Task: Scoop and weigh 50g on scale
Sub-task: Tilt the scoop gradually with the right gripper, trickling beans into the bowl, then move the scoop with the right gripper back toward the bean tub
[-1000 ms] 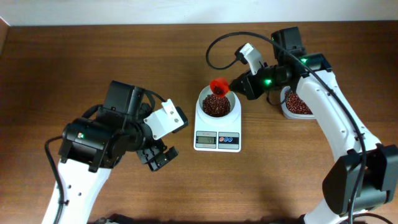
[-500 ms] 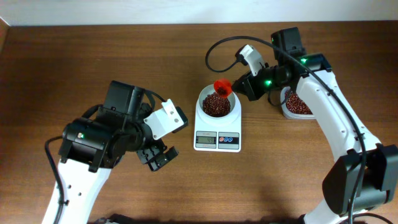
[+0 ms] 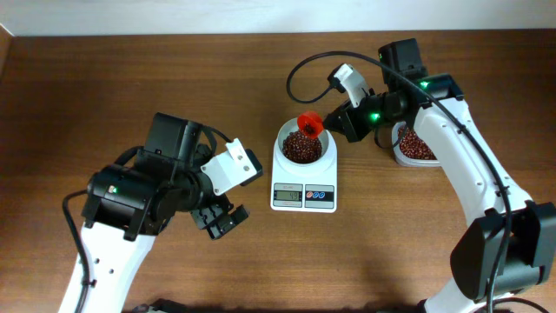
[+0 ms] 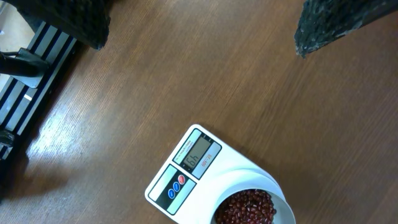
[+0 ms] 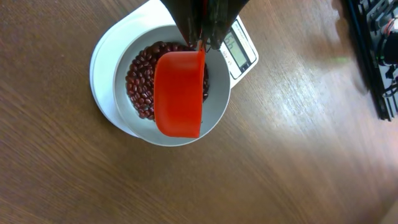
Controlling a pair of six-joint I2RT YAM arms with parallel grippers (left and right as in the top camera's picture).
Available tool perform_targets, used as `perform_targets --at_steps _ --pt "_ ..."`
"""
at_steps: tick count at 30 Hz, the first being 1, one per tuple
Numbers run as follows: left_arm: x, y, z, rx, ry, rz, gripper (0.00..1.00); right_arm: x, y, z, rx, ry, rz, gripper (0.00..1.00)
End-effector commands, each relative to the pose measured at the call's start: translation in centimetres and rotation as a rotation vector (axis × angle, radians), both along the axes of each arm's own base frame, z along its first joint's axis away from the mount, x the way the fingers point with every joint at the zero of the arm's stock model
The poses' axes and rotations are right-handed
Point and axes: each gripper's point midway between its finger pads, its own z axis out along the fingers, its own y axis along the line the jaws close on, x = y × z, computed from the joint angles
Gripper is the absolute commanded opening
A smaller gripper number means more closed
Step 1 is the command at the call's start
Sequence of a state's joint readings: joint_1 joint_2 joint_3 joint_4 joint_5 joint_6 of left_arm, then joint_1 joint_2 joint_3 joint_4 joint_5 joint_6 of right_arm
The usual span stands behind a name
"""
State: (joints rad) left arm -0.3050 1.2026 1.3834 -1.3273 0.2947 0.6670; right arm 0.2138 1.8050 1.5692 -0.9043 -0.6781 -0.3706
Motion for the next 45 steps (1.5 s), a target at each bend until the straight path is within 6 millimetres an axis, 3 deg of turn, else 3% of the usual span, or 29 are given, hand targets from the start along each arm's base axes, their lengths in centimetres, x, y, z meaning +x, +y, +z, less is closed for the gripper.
perform_targets --at_steps 1,11,17,22,27,28,31,32,36,38,41,45 --pt "0.3 0.1 0.5 0.002 -0.023 -0.005 0.99 0.0 0.5 1.5 0.032 -0.036 0.021 0.04" --pt "0.3 0.1 0.5 0.002 -0.023 -0.005 0.99 -0.3 1.0 2.0 0.072 -0.027 0.040 0.04" --pt "0.3 0.1 0.5 0.002 -0.023 -0.005 0.99 -1.5 2.3 4.2 0.240 0.009 0.105 0.04" --pt "0.3 0.1 0.5 0.002 -0.023 -0.005 0.99 -1.3 0.7 6.5 0.402 0.050 0.088 0.04" --pt "0.3 0.1 0.5 0.002 -0.023 -0.005 0.99 0.4 -3.9 6.6 0.429 0.089 -0.053 0.04" --pt "0.3 0.1 0.5 0.002 -0.023 -0.005 0.99 0.8 -6.6 6.3 0.432 0.122 -0.133 0.04" --pt "0.3 0.1 0.5 0.002 -0.023 -0.005 0.99 1.1 -11.1 5.5 0.411 0.165 -0.269 0.04" --pt "0.3 0.1 0.5 0.002 -0.023 -0.005 0.99 1.1 -13.7 4.2 0.346 0.195 -0.356 0.04" --pt "0.3 0.1 0.5 0.002 -0.023 -0.005 0.99 0.0 -20.3 0.7 0.136 0.268 -0.564 0.04" --pt "0.3 0.1 0.5 0.002 -0.022 -0.005 0.99 -0.4 -22.6 -0.1 0.060 0.272 -0.625 0.04" --pt "0.3 0.1 0.5 0.002 -0.023 -0.005 0.99 -0.7 -26.1 -0.1 -0.170 0.220 -0.708 0.04" --pt "0.3 0.1 0.5 0.002 -0.023 -0.005 0.99 -0.3 -28.6 1.0 -0.515 0.128 -0.765 0.04"
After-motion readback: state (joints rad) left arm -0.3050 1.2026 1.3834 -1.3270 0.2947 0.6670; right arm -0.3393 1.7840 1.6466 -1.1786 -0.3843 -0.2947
